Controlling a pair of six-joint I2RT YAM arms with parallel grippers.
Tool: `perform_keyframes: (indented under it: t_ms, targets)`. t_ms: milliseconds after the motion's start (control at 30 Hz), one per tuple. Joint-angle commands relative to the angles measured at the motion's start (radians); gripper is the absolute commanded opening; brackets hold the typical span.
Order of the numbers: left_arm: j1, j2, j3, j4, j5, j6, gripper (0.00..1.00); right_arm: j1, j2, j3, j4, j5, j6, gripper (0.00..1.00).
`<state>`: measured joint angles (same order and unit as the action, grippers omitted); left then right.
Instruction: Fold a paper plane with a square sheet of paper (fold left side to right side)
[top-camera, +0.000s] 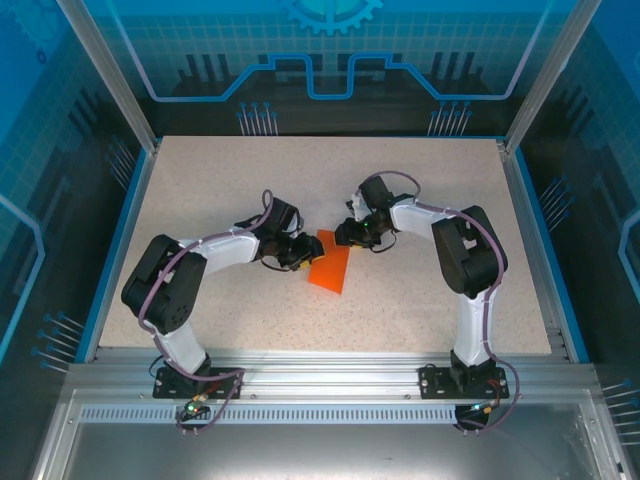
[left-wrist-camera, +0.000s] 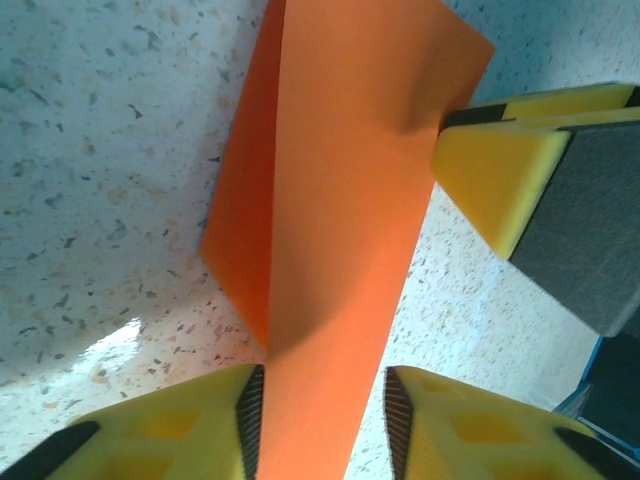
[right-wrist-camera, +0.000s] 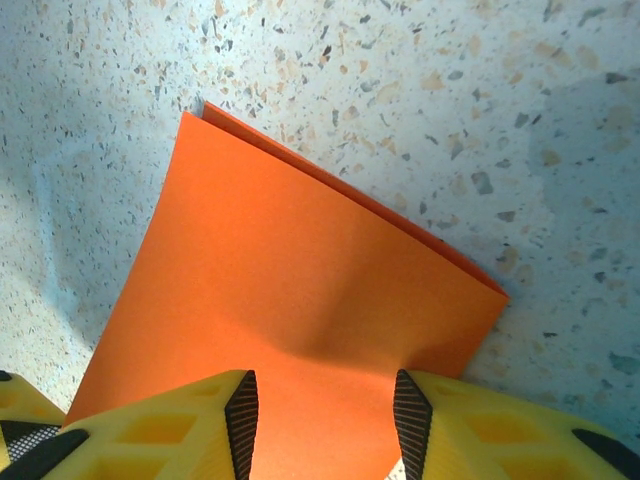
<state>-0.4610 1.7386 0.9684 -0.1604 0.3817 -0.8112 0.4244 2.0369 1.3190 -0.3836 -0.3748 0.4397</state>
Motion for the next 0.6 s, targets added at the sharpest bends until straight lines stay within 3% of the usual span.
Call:
perform_keyframes:
  t_ms: [0, 267, 567]
  targets:
    - [-0.004, -0.021, -0.017, -0.028, -0.007, 0.014, 0.35, -0.011, 0.025, -0.007, -0.032, -0.016, -0.020, 0.44]
    - [-0.008, 0.022, -0.035, -0.014, -0.012, 0.021, 0.16, -0.011, -0.020, -0.006, -0.021, -0.021, -0.042, 0.47]
    - [-0.014, 0.033, -0.043, -0.008, -0.024, 0.013, 0.06, -0.009, -0.176, -0.088, -0.007, 0.017, -0.105, 0.57]
